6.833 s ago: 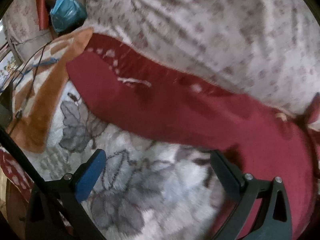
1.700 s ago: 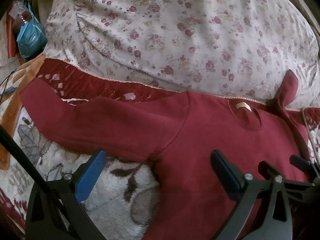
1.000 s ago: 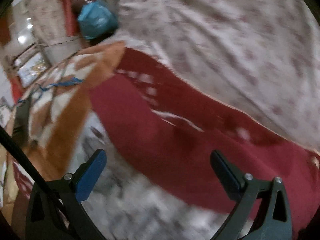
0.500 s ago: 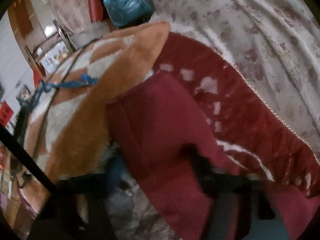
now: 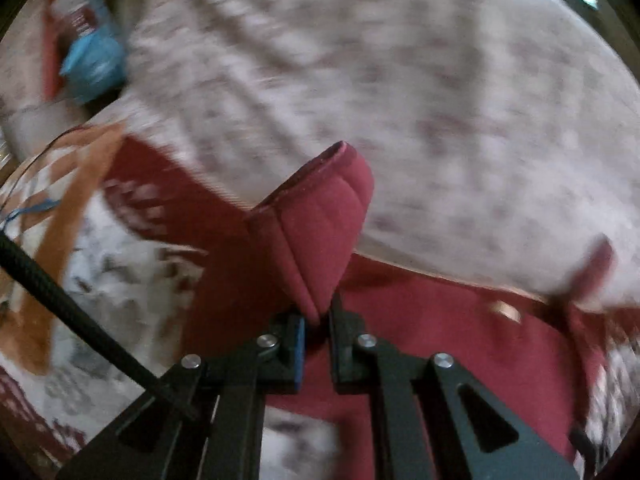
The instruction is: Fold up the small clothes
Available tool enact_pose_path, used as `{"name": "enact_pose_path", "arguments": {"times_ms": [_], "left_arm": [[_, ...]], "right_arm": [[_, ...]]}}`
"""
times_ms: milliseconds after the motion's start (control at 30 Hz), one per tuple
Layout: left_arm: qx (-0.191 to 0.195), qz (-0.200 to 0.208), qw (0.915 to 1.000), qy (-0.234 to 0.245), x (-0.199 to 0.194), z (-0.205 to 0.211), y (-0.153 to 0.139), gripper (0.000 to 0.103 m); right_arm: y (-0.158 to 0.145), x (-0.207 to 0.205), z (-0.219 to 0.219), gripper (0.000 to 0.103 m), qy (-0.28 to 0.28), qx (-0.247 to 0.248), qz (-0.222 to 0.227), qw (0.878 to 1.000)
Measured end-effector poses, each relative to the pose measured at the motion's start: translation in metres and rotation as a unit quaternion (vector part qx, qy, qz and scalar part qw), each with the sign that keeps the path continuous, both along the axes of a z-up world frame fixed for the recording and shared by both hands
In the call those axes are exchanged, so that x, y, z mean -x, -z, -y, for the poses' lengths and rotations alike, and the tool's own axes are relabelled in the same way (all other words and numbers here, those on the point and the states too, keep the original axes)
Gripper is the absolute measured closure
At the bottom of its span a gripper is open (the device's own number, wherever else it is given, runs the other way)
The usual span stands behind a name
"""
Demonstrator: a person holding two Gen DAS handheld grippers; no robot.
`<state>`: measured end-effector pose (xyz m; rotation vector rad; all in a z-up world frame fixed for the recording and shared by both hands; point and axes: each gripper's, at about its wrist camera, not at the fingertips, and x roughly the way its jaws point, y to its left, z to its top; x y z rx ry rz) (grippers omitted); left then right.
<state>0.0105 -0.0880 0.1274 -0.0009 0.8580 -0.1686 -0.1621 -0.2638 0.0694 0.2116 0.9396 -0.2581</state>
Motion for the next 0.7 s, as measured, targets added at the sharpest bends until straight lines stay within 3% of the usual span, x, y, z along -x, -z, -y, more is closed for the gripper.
{"name": "enact_pose_path", "arguments": {"times_ms": [133,233,300,367,433,500,600,633,700], "left_arm": [[0.009,-0.014,0.9971,0.074,0.037,0.064,0.009,0.094],[-0.004,-0.035,0.9938,0.106,0.055,0.105,0.036,0.093],[0.012,-0.060,0.9905,0.123,0.060,0.121,0.057,0.089],[0.038,-0.072,0.9869,0.140,0.065,0.126,0.071,0.066],[0.064,-0.073,0.9825,0.159,0.069,0.121,0.072,0.046],[0.063,-0.074,0.9825,0.159,0.071,0.111,0.063,0.045],[0.015,-0.054,0.9883,0.142,0.074,0.081,0.039,0.034],[-0.009,-0.034,0.9918,0.123,0.075,0.063,0.031,0.026],[-0.043,0.004,0.9957,0.081,0.077,0.035,0.023,0.022]], "right_arm": [[-0.006,0.018,0.022,0.000,0.020,0.011,0.004,1.000],[-0.005,0.032,0.044,0.000,0.047,0.005,-0.002,0.999],[-0.005,0.042,0.057,0.000,0.062,-0.003,-0.004,0.998],[-0.005,0.049,0.067,0.000,0.073,-0.011,0.000,0.997],[-0.005,0.054,0.072,0.000,0.075,-0.016,0.004,0.997],[-0.007,0.056,0.073,0.000,0.068,-0.025,0.015,0.997],[-0.006,0.049,0.072,0.001,0.046,-0.060,0.030,0.997],[-0.006,0.045,0.072,0.002,0.041,-0.073,0.035,0.996],[-0.003,0.033,0.068,0.009,0.031,-0.095,0.043,0.994]]}}
